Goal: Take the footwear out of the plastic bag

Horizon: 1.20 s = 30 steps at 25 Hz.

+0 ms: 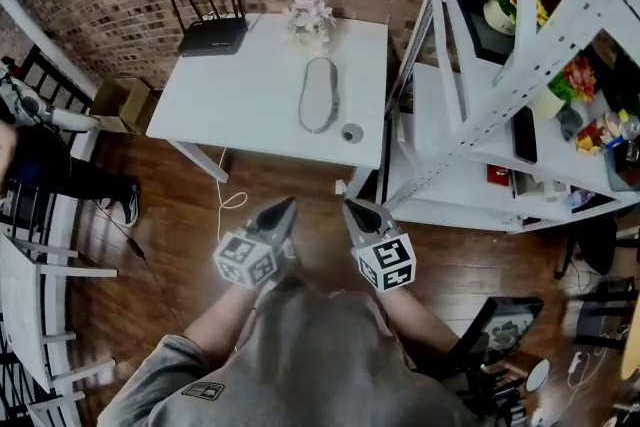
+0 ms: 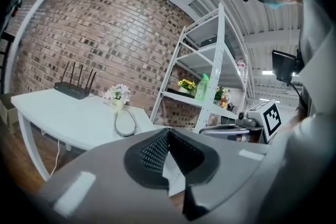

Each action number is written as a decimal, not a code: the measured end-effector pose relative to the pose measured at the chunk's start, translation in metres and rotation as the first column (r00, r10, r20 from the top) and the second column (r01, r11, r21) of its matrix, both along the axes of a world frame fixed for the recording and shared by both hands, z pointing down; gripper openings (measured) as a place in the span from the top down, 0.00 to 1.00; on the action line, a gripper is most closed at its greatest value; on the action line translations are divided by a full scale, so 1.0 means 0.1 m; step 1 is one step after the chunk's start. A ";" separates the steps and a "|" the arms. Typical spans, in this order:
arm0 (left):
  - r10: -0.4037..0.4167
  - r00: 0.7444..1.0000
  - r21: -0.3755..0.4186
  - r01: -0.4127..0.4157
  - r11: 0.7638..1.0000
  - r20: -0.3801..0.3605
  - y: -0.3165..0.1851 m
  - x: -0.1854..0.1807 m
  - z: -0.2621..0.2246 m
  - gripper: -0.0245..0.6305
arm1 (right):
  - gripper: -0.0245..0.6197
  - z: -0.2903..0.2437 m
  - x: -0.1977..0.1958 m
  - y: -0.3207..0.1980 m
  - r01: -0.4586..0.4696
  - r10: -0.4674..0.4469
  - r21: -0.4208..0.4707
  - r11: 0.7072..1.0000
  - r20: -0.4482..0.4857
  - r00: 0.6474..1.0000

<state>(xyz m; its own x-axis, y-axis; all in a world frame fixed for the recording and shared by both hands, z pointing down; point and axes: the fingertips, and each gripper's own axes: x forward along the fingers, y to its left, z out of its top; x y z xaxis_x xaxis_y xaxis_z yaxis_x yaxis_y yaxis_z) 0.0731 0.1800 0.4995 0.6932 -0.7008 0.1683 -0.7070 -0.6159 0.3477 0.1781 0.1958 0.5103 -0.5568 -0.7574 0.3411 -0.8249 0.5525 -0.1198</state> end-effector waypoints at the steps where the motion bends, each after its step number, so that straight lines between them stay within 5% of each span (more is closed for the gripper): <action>1: 0.008 1.000 -0.001 -0.008 1.000 -0.001 -0.12 -0.04 0.02 0.96 | 0.94 0.03 -0.02 -0.11 -0.011 0.011 -0.006 1.000 -0.008 1.000; 17: 0.195 0.981 -0.088 -0.193 0.977 0.014 -1.46 -0.36 0.35 0.96 | 0.94 0.36 -0.07 -1.46 -0.230 0.213 -0.113 0.967 -0.149 0.966; 19: 0.196 0.980 -0.103 -0.193 0.976 0.018 -1.52 -0.36 0.40 0.96 | 0.94 0.46 -0.04 -1.53 -0.219 0.195 -0.137 0.966 -0.171 0.966; 23: 0.188 0.981 -0.115 -0.183 0.976 0.039 -1.68 -0.32 0.50 0.96 | 0.78 0.74 0.01 -1.71 -0.155 0.108 -0.186 0.970 -0.238 0.965; 30: 0.154 0.985 -0.157 -0.141 0.977 0.076 -1.75 -0.30 0.63 0.96 | 0.68 1.22 0.03 -1.89 -0.048 -0.052 -0.254 0.966 -0.373 0.926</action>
